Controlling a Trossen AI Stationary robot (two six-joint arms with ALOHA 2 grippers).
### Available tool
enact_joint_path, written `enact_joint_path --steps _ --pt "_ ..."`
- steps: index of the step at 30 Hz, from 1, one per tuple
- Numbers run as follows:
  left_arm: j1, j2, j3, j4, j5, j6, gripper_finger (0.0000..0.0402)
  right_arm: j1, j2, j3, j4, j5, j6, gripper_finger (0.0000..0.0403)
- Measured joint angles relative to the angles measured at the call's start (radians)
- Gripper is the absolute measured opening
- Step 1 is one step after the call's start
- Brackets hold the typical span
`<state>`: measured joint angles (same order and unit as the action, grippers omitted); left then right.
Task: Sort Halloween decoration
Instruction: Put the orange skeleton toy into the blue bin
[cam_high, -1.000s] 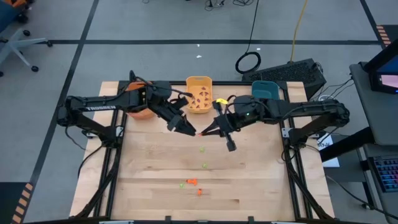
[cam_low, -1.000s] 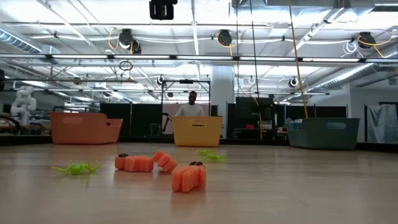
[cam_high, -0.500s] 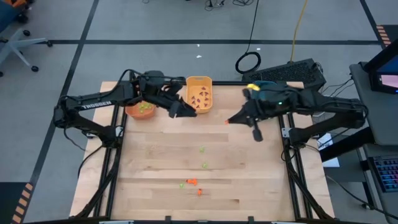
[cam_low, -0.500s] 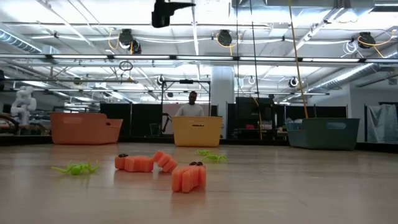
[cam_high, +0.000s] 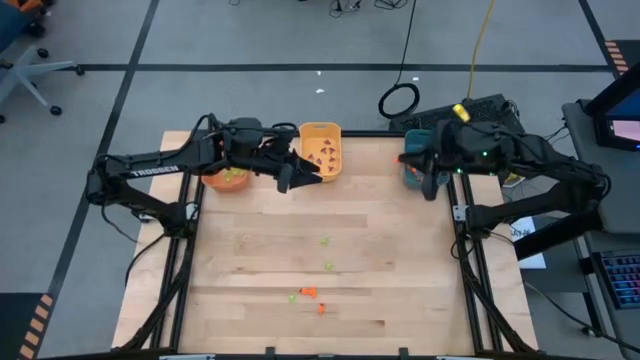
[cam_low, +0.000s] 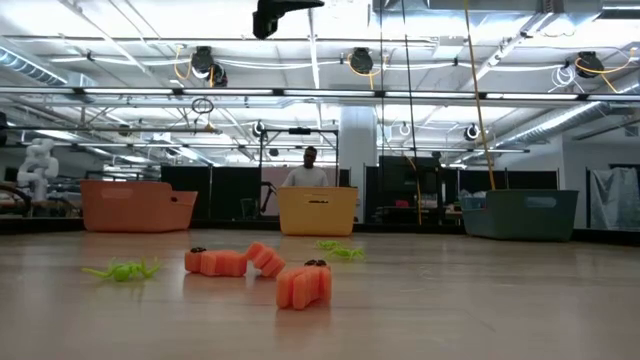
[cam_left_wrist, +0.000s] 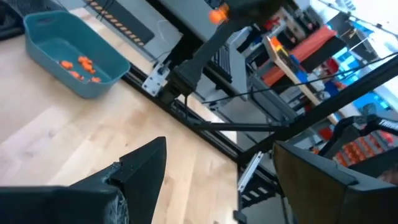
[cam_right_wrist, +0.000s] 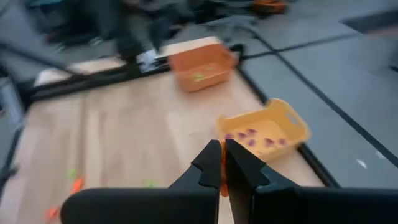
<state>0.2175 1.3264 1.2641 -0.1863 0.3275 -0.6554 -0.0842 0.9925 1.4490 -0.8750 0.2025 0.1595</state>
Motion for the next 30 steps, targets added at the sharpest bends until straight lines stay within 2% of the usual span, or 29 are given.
enact_joint_path --steps 3,14,18,23,30 --pt "-0.018 0.000 0.016 -0.014 -0.026 0.036 0.0293 -0.058 0.000 0.000 -0.024 0.012 0.067 0.0000" --pt "-0.043 0.000 0.087 -0.016 -0.147 0.157 0.0293 -0.303 0.102 0.000 -0.328 0.008 0.249 0.0000" --pt "-0.043 0.000 0.087 -0.040 -0.154 0.165 0.0293 -0.389 0.168 0.000 -0.388 0.009 0.247 0.0000" --pt "-0.050 0.000 0.087 -0.112 -0.154 0.165 0.0293 -0.483 0.236 -0.018 -0.389 0.007 0.170 0.0000" --pt "-0.085 0.000 0.087 -0.206 -0.182 0.165 0.0293 -0.582 0.241 -0.144 -0.361 0.003 0.170 0.0000"
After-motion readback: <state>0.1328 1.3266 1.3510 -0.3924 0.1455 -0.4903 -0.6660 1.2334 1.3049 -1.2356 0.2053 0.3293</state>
